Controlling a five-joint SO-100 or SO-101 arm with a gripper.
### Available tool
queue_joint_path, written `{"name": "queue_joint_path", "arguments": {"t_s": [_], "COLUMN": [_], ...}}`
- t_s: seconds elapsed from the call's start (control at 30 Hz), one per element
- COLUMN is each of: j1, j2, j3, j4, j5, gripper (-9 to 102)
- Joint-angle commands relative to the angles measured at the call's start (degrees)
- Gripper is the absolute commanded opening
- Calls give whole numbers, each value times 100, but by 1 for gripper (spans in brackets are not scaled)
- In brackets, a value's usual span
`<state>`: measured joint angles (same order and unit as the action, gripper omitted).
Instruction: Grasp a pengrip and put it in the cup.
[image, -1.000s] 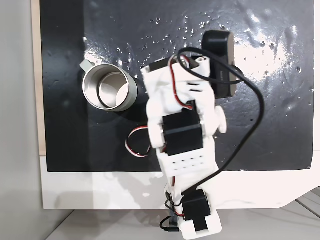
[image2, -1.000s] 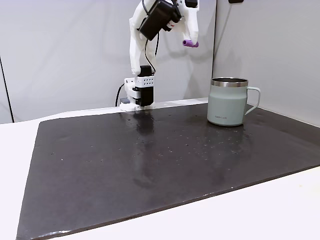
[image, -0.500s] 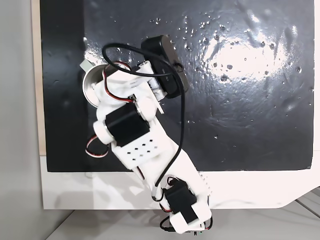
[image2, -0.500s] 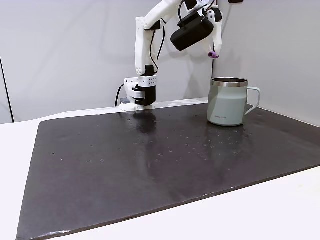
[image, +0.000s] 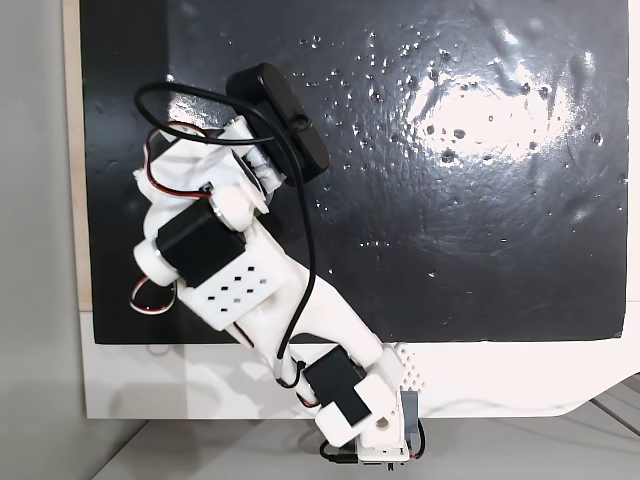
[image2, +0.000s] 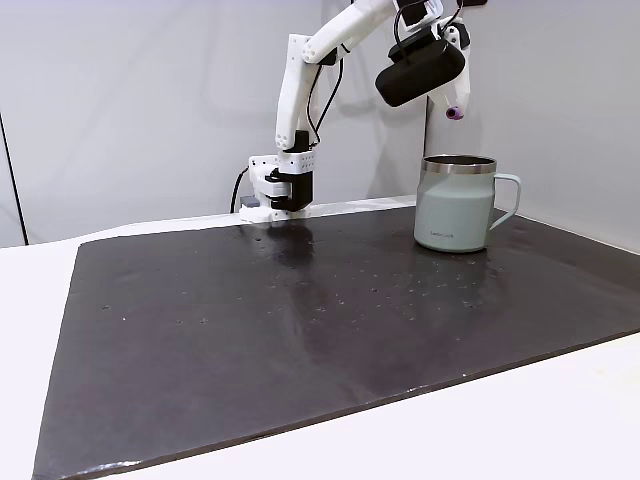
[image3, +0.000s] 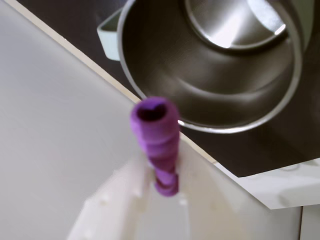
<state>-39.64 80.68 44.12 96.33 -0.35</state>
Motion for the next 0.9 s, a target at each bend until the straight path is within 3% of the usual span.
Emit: {"name": "queue_joint_path", "arguments": {"t_s": [0.0,0.1,0.27,0.4,0.87], "j1": [-53,-53,-44,-44,-26], "j2": [9,9,62,105,211], "j3": [-396,-378,-299,-220,-79], "j4": [26,44,44,53,53], "j5": [44,35,-114,-193,-211], "gripper": [1,7,32,44,45]}}
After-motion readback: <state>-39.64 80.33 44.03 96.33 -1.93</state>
